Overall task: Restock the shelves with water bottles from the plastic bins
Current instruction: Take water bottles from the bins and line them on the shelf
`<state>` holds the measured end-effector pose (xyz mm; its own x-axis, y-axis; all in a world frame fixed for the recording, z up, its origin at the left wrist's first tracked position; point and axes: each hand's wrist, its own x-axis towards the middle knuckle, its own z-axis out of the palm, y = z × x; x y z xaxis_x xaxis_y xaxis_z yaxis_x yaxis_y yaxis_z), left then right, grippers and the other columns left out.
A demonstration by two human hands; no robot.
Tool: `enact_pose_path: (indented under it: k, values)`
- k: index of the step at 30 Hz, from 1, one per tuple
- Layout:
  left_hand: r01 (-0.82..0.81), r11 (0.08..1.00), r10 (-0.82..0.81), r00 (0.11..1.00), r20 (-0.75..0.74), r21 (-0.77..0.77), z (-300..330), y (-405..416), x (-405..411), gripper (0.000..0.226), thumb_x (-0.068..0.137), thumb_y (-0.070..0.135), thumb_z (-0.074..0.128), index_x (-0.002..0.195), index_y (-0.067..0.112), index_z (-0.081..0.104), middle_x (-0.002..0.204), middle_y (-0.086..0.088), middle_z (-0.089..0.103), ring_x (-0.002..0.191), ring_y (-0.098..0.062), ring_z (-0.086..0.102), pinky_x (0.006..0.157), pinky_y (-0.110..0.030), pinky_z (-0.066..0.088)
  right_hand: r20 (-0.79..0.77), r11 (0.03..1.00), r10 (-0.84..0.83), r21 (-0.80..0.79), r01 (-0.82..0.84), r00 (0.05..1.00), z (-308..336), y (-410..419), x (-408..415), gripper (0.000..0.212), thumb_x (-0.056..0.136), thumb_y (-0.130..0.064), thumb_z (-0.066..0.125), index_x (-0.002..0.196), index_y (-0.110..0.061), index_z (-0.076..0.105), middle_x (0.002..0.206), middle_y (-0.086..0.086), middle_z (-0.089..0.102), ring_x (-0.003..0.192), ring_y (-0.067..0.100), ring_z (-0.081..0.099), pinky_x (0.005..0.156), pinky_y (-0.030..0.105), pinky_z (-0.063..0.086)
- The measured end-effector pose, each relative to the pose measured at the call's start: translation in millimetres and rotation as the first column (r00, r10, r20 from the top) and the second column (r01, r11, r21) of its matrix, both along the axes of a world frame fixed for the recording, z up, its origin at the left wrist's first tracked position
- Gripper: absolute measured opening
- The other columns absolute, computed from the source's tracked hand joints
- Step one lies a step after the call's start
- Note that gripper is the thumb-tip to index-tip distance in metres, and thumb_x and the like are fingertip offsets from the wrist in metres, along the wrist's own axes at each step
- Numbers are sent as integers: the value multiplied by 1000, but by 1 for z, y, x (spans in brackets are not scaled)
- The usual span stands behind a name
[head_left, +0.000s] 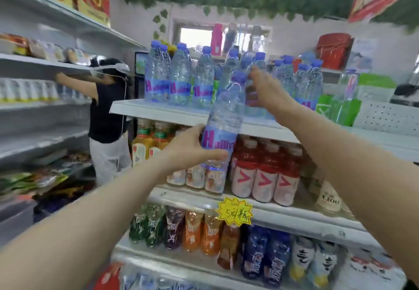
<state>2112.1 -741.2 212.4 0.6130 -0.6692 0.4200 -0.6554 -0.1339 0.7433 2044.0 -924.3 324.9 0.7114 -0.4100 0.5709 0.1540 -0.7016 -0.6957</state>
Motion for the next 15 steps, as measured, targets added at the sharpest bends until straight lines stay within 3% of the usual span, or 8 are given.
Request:
enact_pose_path:
  k: [2,5,7,12,15]
  values:
    - [-52,998,53,998,22,-31,30,16,36,64,63,50,84,118,30,57,101,12,71,85,-4,67,75,-26,56,17,996,-50,-73,51,999,20,2,33,53,85,-67,31,109,-28,56,109,7,65,98,27,63,93,52,51]
    - [-174,984,177,979,96,-48,67,38,88,57,69,48,82,115,26,57,99,11,68,83,-2,63,66,-18,47,14,970,-111,-214,112,994,39,16,69,47,96,-54,33,126,-23,53,119,6,62,109,26,58,100,42,44]
    - [-233,969,241,964,112,-84,86,51,120,57,68,49,82,114,27,57,100,11,67,86,-4,63,70,-21,49,11,928,-165,-336,159,986,49,23,93,41,104,-40,35,135,-17,49,129,7,58,116,24,54,95,30,38]
    - [-340,931,352,933,80,-133,102,70,192,58,65,47,84,110,27,53,98,10,64,85,-7,61,70,-26,47,37,820,-200,-541,188,979,62,46,159,43,103,-26,43,145,-15,39,142,12,48,125,30,50,104,39,37]
    - [-397,910,406,911,66,-118,97,73,224,63,62,51,84,109,25,52,100,7,64,87,-12,62,79,-34,52,33,752,-232,-628,200,972,69,60,195,49,102,-23,46,149,-19,32,149,13,38,131,31,44,108,43,34]
